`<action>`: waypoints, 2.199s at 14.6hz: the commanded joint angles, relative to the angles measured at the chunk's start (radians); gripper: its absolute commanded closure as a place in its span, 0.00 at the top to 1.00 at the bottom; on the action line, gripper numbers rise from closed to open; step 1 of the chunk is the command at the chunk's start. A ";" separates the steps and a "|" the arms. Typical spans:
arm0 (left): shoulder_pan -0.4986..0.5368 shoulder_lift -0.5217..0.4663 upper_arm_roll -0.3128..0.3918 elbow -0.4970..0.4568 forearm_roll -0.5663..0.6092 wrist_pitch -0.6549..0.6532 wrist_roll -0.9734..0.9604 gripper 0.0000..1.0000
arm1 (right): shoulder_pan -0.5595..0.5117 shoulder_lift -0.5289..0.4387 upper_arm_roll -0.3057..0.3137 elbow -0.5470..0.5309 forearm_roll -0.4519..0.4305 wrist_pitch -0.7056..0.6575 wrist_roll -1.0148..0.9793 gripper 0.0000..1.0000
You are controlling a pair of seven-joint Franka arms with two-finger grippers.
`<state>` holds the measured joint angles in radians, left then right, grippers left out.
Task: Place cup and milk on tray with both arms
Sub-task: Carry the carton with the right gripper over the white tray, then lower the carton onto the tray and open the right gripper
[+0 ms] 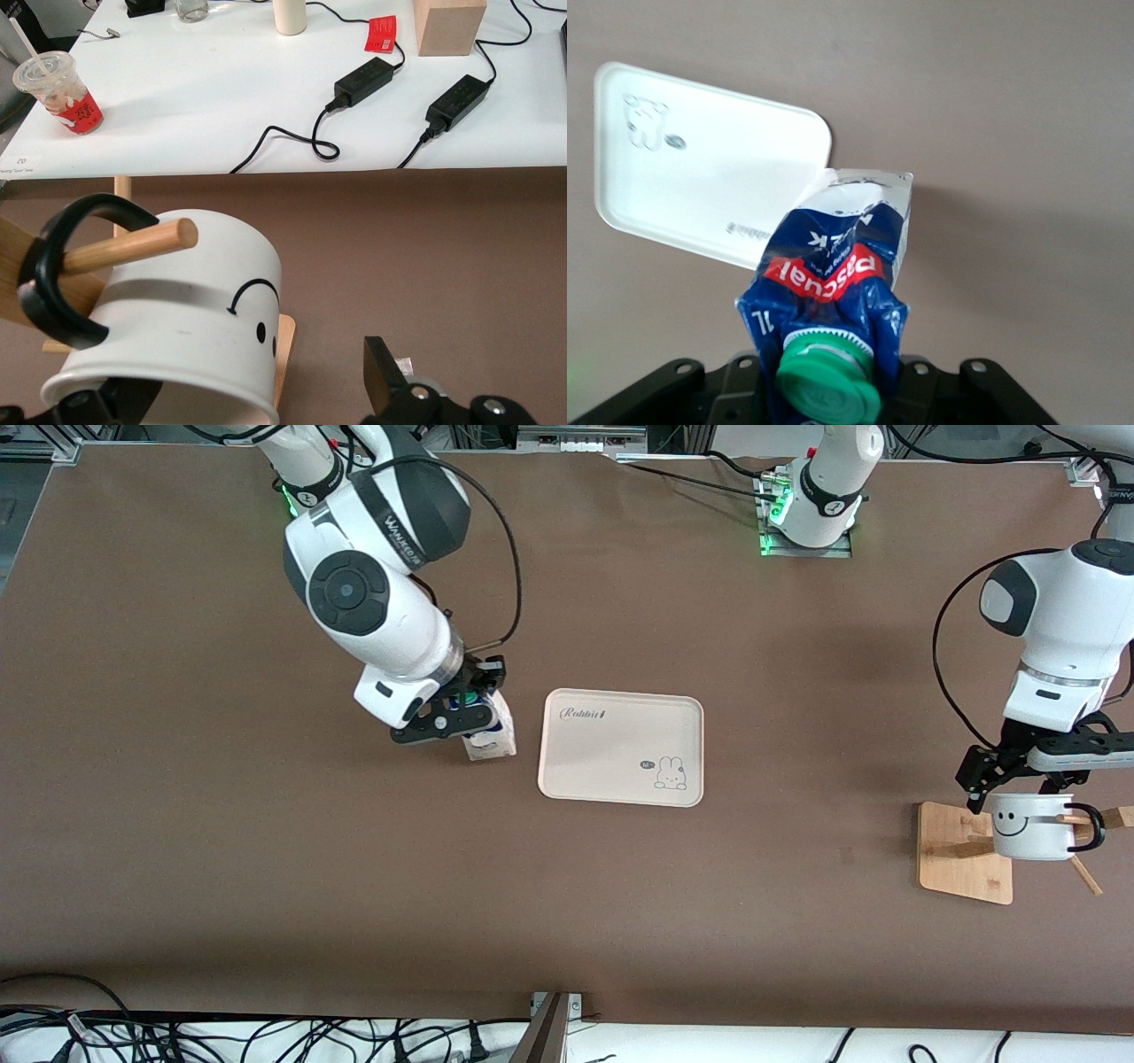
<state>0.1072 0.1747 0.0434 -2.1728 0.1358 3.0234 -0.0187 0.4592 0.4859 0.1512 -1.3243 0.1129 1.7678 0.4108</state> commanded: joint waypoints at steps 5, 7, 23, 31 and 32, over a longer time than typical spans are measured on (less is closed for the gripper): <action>0.011 0.019 -0.004 0.002 0.027 0.052 0.000 1.00 | 0.102 0.171 -0.007 0.186 0.024 0.051 0.233 0.30; 0.011 0.026 -0.004 0.001 0.031 0.084 0.000 1.00 | 0.140 0.200 -0.010 0.186 0.019 0.093 0.301 0.30; -0.003 0.042 -0.008 -0.005 0.013 0.101 -0.068 0.72 | 0.182 0.309 -0.010 0.180 0.010 0.166 0.324 0.30; -0.003 0.040 -0.008 -0.005 0.013 0.101 -0.076 0.22 | 0.188 0.323 -0.018 0.178 0.008 0.197 0.324 1.00; -0.003 0.040 -0.008 -0.005 0.013 0.101 -0.076 0.20 | 0.185 0.316 -0.018 0.180 0.008 0.197 0.322 1.00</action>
<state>0.1031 0.2180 0.0366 -2.1735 0.1366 3.1087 -0.0763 0.6397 0.7936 0.1420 -1.1732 0.1264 1.9664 0.7153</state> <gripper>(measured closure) 0.740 0.515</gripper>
